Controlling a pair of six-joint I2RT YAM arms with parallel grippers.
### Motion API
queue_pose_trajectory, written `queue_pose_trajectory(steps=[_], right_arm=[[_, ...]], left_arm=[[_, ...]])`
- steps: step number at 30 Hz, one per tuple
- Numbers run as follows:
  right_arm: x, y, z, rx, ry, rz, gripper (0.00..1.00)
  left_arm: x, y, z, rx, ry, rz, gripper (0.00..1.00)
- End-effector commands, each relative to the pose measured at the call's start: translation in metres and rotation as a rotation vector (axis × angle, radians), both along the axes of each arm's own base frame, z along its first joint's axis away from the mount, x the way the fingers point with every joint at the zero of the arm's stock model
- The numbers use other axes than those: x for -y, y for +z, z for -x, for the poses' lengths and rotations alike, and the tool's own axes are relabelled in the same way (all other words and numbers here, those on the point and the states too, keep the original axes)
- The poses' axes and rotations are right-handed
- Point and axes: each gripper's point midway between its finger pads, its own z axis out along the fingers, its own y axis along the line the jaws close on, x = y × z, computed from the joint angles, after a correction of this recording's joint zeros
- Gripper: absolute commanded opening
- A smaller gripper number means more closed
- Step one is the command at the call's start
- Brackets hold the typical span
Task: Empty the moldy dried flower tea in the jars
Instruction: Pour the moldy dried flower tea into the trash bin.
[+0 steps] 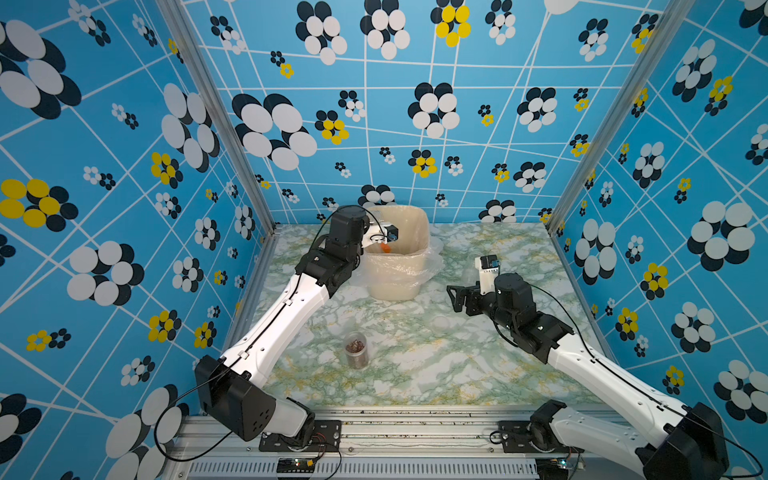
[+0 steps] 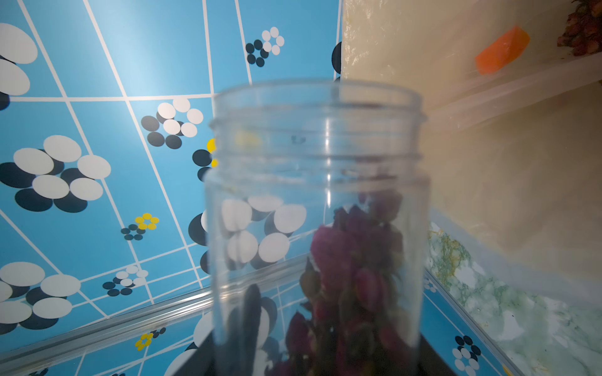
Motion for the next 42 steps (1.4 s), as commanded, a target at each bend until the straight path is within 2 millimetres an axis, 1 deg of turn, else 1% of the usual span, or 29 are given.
queue_pose_trajectory(steps=[1,4,10,16,21,30,42], right_arm=[[0.000,0.010,0.000,-0.004,0.002,-0.015,0.99],[0.000,0.009,0.000,-0.013,0.002,-0.014,0.99],[-0.001,0.006,0.002,-0.036,0.009,-0.014,0.99],[-0.005,0.005,0.005,-0.065,0.027,-0.016,0.99],[-0.011,0.004,0.005,-0.110,0.049,-0.022,0.99],[-0.023,0.016,0.006,-0.161,0.090,-0.087,0.99],[-0.027,0.029,0.006,-0.224,0.105,-0.165,0.99]], left_arm=[[0.001,0.004,-0.010,0.028,-0.032,-0.065,0.00],[0.001,-0.001,-0.014,0.016,-0.046,-0.107,0.00],[0.008,-0.009,-0.019,0.028,-0.122,-0.158,0.00],[0.004,-0.011,-0.034,0.063,-0.133,-0.219,0.00],[0.006,-0.009,-0.041,0.099,-0.170,-0.273,0.00],[0.004,-0.014,-0.046,0.110,-0.213,-0.318,0.00],[0.009,-0.018,-0.054,0.188,-0.311,-0.380,0.00]])
